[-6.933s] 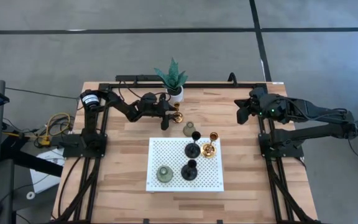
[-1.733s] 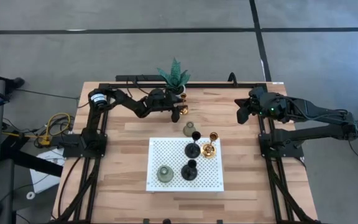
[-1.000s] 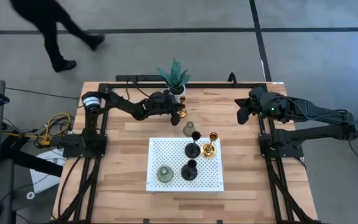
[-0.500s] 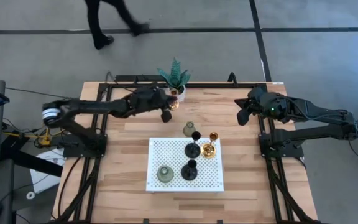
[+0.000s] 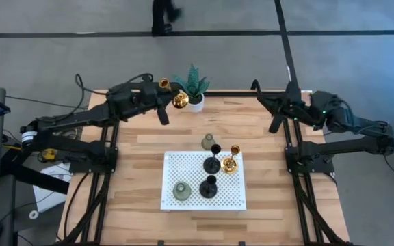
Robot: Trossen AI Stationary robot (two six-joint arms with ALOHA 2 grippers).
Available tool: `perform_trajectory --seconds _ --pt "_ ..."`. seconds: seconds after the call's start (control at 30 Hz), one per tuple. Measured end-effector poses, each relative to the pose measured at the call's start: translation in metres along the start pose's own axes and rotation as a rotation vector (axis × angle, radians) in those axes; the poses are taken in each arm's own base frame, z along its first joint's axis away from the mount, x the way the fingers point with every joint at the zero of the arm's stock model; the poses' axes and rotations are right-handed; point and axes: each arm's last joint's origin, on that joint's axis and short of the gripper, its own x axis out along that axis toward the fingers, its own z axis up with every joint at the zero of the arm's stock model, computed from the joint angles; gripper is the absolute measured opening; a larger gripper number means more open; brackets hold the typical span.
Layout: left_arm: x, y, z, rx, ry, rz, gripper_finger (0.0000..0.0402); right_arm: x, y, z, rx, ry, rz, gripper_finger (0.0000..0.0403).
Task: Pick & Place candle stick holders
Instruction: Align the gold candle holder with the other gold candle holder on the shelf
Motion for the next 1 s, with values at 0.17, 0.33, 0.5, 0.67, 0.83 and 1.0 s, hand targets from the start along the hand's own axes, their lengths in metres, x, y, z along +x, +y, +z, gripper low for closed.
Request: perform_trajectory --seconds 0.17,0.33,0.5,0.67,0.83,1.0 --pt "-0.004 -0.017 0.023 -0.044 -0.056 -0.101 0.0014 0.006 0.010 0.029 0.000 -0.033 0.085 0.0000" --pt "-0.007 -0.036 0.038 -0.061 -0.077 -0.194 0.0014 0.021 0.029 0.054 -0.066 -0.044 0.196 0.0000" --pt "-0.013 -0.050 0.055 -0.065 -0.086 -0.250 0.0014 0.035 0.047 0.076 -0.113 -0.025 0.243 0.0000" --pt "-0.011 -0.065 0.067 -0.041 -0.055 -0.306 0.0014 0.056 0.066 0.090 -0.152 0.055 0.270 0.0000" --pt "-0.005 -0.071 0.069 0.015 0.044 -0.298 0.0014 0.077 0.085 0.101 -0.233 0.101 0.314 0.0000" --pt "0.000 -0.072 0.068 0.035 0.092 -0.270 0.0014 0.098 0.098 0.109 -0.255 0.091 0.369 0.0000"
